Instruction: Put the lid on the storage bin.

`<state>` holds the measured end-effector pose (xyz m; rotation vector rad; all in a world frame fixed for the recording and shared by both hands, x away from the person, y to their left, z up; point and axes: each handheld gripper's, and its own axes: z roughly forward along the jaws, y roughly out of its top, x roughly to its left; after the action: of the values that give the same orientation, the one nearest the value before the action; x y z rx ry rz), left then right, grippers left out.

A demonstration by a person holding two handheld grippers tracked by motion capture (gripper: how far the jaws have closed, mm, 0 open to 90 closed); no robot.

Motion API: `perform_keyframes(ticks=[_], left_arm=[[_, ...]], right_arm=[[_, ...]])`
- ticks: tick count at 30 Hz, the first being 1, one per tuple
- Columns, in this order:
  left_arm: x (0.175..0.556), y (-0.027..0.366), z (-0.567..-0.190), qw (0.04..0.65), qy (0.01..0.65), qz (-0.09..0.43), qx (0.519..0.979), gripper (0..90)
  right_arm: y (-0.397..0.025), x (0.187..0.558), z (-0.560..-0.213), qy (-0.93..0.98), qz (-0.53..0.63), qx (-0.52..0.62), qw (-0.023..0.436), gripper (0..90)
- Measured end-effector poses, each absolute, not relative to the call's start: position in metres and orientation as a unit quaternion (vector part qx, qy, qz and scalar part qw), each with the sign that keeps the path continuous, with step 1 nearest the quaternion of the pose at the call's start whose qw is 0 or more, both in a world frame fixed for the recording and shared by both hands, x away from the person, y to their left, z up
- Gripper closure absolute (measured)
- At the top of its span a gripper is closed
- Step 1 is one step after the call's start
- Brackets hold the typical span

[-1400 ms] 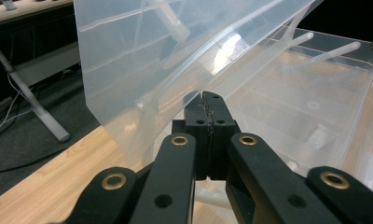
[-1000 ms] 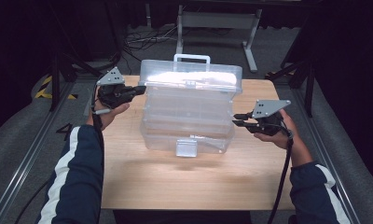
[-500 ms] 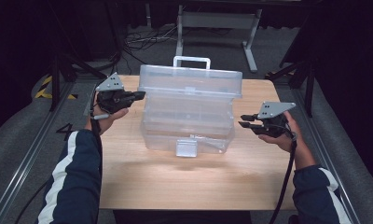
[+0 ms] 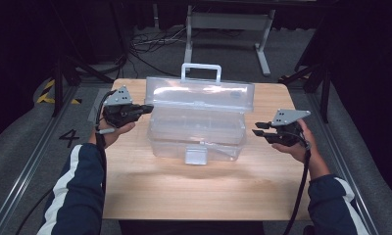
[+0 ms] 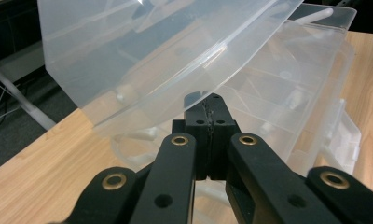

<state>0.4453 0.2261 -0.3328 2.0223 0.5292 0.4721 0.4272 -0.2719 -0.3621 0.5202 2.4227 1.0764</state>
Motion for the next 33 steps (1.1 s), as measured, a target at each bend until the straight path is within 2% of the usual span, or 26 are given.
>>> perform_keyframes(ticks=[33], left_arm=[[0.417,0.232,-0.354,0.457,0.205,0.185,0.845,90.0]], right_arm=[[-0.274,0.427,-0.374,0.876,0.390,0.204,0.198,67.8]])
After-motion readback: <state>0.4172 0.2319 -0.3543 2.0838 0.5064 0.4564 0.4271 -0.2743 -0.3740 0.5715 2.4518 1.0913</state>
